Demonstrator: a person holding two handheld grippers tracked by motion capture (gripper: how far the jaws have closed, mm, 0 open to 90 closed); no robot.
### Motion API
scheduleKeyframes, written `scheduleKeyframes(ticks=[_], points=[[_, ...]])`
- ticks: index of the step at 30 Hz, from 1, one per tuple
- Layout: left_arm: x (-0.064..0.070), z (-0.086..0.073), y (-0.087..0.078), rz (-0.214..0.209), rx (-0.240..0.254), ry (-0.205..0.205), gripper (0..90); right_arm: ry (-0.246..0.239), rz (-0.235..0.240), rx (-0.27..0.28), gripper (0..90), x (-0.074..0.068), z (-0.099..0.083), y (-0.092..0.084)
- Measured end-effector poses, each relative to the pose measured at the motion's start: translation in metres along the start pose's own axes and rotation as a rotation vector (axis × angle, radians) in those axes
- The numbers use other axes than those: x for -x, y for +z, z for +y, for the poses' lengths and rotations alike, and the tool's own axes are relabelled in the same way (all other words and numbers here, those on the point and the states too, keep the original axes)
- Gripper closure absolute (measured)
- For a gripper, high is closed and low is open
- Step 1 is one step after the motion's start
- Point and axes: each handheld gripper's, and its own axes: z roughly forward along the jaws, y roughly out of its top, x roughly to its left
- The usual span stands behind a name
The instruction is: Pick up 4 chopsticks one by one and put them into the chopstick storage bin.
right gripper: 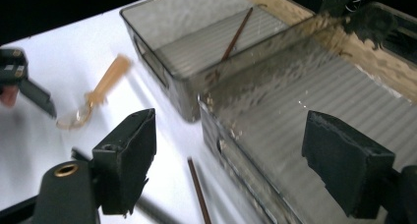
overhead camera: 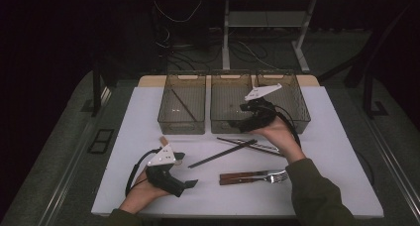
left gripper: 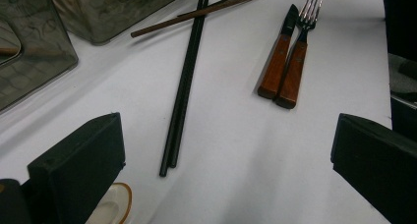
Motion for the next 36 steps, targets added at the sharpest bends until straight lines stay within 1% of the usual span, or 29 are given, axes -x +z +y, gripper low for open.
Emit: scheduleKeyframes(ticks=[1, 7, 10, 12, 17, 18, 20, 22, 23, 26, 29, 31, 33, 36], points=[[0.0, 0.0, 0.0, 0.0, 0.0, -0.001, 0.0, 0.0, 0.0, 0.0, 21.0, 0.0, 0.0, 0.0], [0.0, -0.001, 0.0, 0.006, 0.003, -0.001, 0.0, 0.019, -0.007, 0.015, 21.8, 0.008, -0.027, -0.021], [0.0, -0.001, 0.0, 0.013, 0.001, -0.004, 0.0, 0.045, -0.005, 0.018, 23.1, 0.012, -0.041, -0.031], [0.0, -0.001, 0.0, 0.013, 0.0, -0.005, 0.0, 0.049, -0.004, 0.014, 23.4, 0.014, -0.049, -0.036], [0.0, -0.001, 0.0, 0.015, 0.0, -0.004, 0.0, 0.037, 0.003, 0.004, 24.0, 0.017, -0.064, -0.048], [0.0, -0.001, 0.0, 0.015, -0.001, -0.004, 0.0, 0.028, 0.01, 0.004, 24.3, 0.018, -0.067, -0.051], [0.0, -0.002, -0.001, 0.016, -0.005, -0.002, 0.0, 0.03, 0.021, 0.007, 24.6, 0.018, -0.073, -0.057], [0.0, -0.002, -0.002, 0.015, -0.002, -0.003, 0.0, 0.027, 0.023, 0.0, 27.8, 0.019, -0.079, -0.061], [0.0, -0.002, -0.001, 0.016, 0.0, -0.003, 0.0, 0.021, 0.015, -0.002, 31.1, 0.019, -0.082, -0.063], [0.0, -0.002, -0.002, 0.017, 0.0, -0.003, 0.0, 0.011, 0.007, -0.021, 35.8, 0.02, -0.089, -0.066], [0.0, -0.003, -0.001, 0.017, -0.008, -0.004, 0.0, 0.018, 0.023, -0.035, 42.0, 0.023, -0.095, -0.066], [-0.001, -0.003, -0.001, 0.018, -0.007, -0.005, 0.0, 0.008, 0.031, -0.054, 46.3, 0.024, -0.1, -0.066], [-0.002, -0.003, -0.002, 0.019, -0.004, -0.006, 0.0, 0.004, 0.035, -0.081, 48.7, 0.024, -0.105, -0.065], [-0.002, -0.003, -0.002, 0.019, -0.004, -0.004, 0.0, 0.004, 0.048, -0.094, 54.0, 0.026, -0.112, -0.065]])
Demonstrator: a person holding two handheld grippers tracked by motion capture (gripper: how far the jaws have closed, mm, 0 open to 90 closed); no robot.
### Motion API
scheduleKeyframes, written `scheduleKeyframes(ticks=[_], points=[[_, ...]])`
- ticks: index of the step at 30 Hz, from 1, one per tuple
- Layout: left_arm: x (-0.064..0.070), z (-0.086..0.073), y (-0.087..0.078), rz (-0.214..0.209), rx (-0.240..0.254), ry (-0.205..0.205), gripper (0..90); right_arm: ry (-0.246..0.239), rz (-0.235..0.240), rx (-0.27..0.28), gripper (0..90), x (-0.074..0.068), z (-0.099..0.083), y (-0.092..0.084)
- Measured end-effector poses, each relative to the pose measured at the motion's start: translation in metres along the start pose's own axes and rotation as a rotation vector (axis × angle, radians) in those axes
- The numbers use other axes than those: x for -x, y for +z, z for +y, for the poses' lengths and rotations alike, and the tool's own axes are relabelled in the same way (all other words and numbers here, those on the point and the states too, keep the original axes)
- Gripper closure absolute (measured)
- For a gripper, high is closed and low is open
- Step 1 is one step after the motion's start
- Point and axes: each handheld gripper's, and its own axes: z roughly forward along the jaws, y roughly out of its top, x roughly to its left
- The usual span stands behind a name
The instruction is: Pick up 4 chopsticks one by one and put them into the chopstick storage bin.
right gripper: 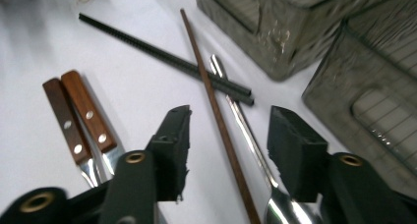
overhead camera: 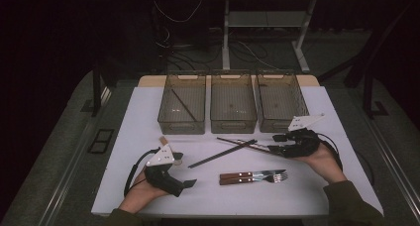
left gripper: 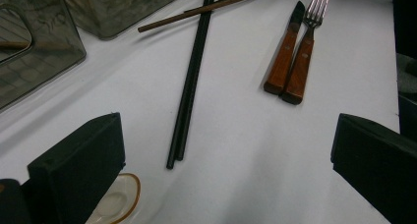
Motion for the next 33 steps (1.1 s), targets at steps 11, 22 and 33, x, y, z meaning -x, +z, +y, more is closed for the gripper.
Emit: scheduleKeyframes(ticks=[11, 22, 33], points=[[0.0, 0.0, 0.001, 0.001, -0.01, 0.002, 0.0, -0.011, 0.004, -0.073, 68.2, 0.008, -0.01, 0.016], [0.0, -0.001, 0.002, 0.012, -0.02, -0.008, 0.0, -0.044, 0.007, -0.123, 73.8, 0.006, -0.011, 0.03], [0.001, -0.001, 0.005, 0.064, -0.025, -0.009, 0.0, -0.057, 0.018, -0.136, 76.4, 0.009, -0.014, 0.036]])
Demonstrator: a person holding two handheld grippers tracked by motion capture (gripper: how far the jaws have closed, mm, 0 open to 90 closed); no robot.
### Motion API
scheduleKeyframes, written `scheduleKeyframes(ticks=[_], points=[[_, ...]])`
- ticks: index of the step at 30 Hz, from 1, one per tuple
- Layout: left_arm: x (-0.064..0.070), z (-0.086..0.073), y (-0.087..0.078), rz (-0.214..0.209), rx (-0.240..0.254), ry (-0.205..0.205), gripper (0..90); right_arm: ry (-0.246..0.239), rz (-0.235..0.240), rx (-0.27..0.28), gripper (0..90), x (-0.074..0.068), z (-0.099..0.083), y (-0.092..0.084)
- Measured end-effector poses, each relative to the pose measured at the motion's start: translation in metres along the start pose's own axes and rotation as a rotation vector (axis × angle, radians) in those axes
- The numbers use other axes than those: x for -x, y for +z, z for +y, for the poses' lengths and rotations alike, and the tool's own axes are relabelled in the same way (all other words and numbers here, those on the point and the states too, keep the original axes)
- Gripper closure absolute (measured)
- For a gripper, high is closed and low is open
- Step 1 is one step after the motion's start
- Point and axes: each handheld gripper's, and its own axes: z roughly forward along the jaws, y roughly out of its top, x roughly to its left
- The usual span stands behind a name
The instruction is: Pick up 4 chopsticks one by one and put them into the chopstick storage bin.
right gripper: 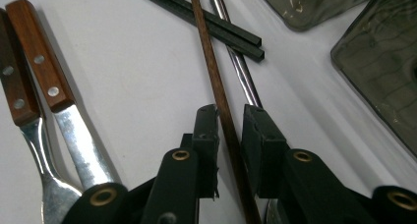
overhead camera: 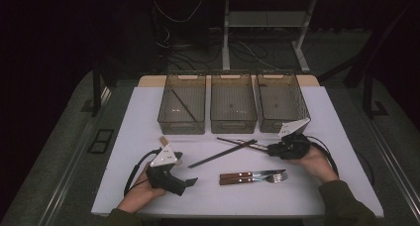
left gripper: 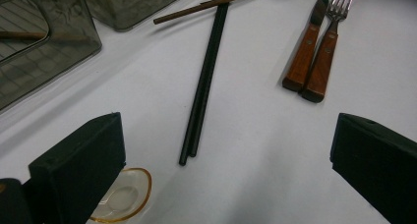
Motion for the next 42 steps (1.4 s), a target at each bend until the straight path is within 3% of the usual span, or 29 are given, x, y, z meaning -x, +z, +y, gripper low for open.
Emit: scheduleKeyframes(ticks=[22, 42], points=[[-0.001, 0.0, -0.002, -0.017, -0.003, 0.002, 0.0, -0.072, 0.021, -0.019, 84.3, 0.0, -0.003, 0.001], [-0.001, 0.0, -0.003, -0.028, 0.006, 0.011, 0.0, -0.056, 0.063, 0.034, 84.5, -0.005, 0.001, -0.016]])
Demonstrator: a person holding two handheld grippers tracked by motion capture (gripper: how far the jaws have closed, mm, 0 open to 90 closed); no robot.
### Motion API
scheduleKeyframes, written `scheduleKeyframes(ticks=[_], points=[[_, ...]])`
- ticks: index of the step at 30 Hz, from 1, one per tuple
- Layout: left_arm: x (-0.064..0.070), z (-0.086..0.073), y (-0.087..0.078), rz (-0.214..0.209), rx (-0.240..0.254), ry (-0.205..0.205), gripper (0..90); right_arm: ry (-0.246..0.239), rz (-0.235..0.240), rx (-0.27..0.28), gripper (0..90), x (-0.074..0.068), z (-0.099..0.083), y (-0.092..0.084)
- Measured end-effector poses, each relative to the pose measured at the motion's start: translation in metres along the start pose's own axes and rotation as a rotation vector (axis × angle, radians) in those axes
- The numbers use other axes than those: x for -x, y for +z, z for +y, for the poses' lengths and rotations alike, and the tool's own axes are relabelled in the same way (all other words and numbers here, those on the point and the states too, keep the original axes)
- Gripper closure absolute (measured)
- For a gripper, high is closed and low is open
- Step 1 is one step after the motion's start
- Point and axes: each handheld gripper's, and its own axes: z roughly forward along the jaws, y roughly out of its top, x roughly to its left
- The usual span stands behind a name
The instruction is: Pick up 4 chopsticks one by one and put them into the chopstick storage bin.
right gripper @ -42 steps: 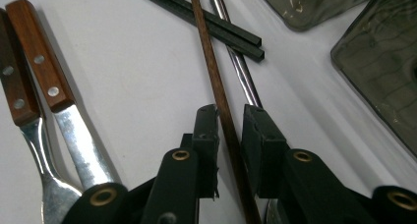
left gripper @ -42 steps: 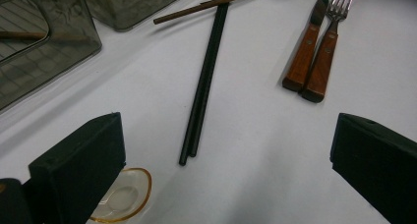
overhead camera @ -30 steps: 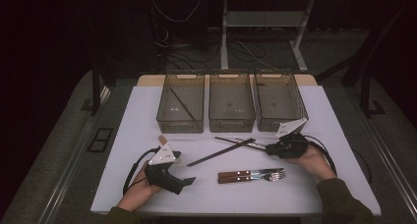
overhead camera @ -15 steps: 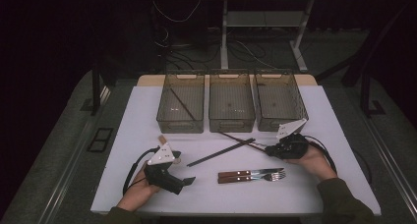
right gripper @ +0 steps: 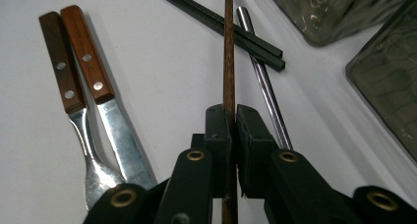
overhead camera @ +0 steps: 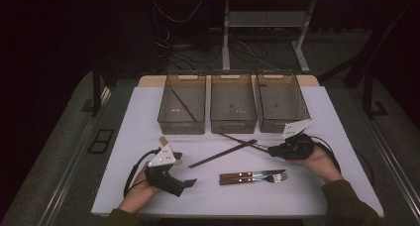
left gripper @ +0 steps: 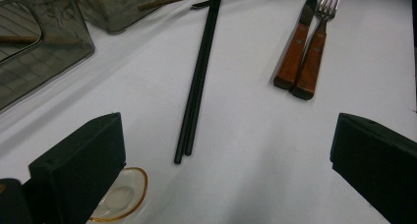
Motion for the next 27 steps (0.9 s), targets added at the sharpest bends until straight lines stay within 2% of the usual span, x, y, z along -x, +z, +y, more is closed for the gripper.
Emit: scheduleKeyframes(ticks=[9, 16, 27], points=[[0.001, 0.0, 0.001, -0.011, -0.01, 0.022, 0.0, 0.008, 0.013, 0.033, 84.5, -0.005, 0.004, -0.01], [-0.002, -0.001, 0.0, -0.001, -0.012, -0.003, 0.0, 0.012, 0.021, 0.068, 84.5, -0.009, 0.01, -0.018], [-0.003, -0.001, -0.001, -0.009, -0.009, 0.003, 0.0, 0.052, 0.029, 0.12, 84.5, -0.014, 0.02, -0.024]])
